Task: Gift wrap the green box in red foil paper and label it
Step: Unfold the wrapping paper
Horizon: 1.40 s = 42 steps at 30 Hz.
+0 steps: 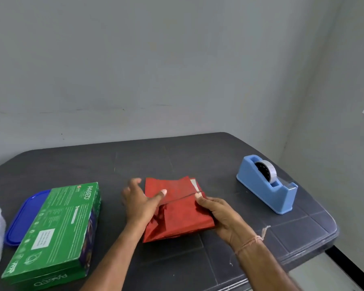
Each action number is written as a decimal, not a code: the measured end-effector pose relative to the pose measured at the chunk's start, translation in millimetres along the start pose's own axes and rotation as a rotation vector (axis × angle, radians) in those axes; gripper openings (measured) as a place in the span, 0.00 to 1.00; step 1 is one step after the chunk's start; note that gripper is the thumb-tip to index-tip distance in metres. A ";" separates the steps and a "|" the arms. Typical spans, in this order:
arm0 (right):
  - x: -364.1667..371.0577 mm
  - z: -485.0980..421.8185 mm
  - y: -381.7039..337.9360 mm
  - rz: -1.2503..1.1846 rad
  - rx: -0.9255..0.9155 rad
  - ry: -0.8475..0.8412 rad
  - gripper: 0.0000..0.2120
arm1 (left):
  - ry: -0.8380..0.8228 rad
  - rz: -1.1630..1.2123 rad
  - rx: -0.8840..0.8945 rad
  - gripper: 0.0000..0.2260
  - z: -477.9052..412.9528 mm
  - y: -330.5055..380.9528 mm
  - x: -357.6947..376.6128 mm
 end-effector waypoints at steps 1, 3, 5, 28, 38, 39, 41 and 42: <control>1.0 -2.3 0.1 -0.003 -0.001 0.019 0.09 | 0.133 -0.089 0.199 0.26 5.5 4.5 -4.1; 0.2 -8.3 0.6 -0.022 0.020 0.068 0.09 | 0.011 0.027 0.491 0.18 23.3 19.4 -15.8; 0.6 -11.7 0.6 -0.070 0.042 0.097 0.09 | -0.331 0.022 0.637 0.23 42.9 31.7 -22.2; -21.3 -7.7 -18.1 0.065 -0.104 -0.026 0.08 | 0.061 0.667 -0.292 0.20 6.1 -4.8 -45.4; -40.8 8.9 -100.1 0.826 -0.041 -0.373 0.07 | 0.135 -0.364 0.454 0.35 -11.6 23.3 -47.7; -40.0 8.9 -108.2 0.902 -0.033 -0.404 0.08 | 0.045 -0.385 0.477 0.36 -16.4 28.0 -43.2; -38.3 8.0 -122.9 1.011 -0.029 -0.435 0.09 | -0.228 -0.363 0.466 0.44 -26.0 31.0 -30.3; -37.5 6.5 -129.3 1.034 -0.035 -0.436 0.09 | -0.369 -0.297 0.439 0.50 -30.4 29.8 -22.0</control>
Point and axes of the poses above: each hand's wrist, its own z-axis away from the middle knuckle, its own x-axis out of the palm, y = z × x, the point moved 1 cm from there along -z, towards the middle knuckle, and after that the axes turned 15 degrees about -z, right-handed, at the moved point
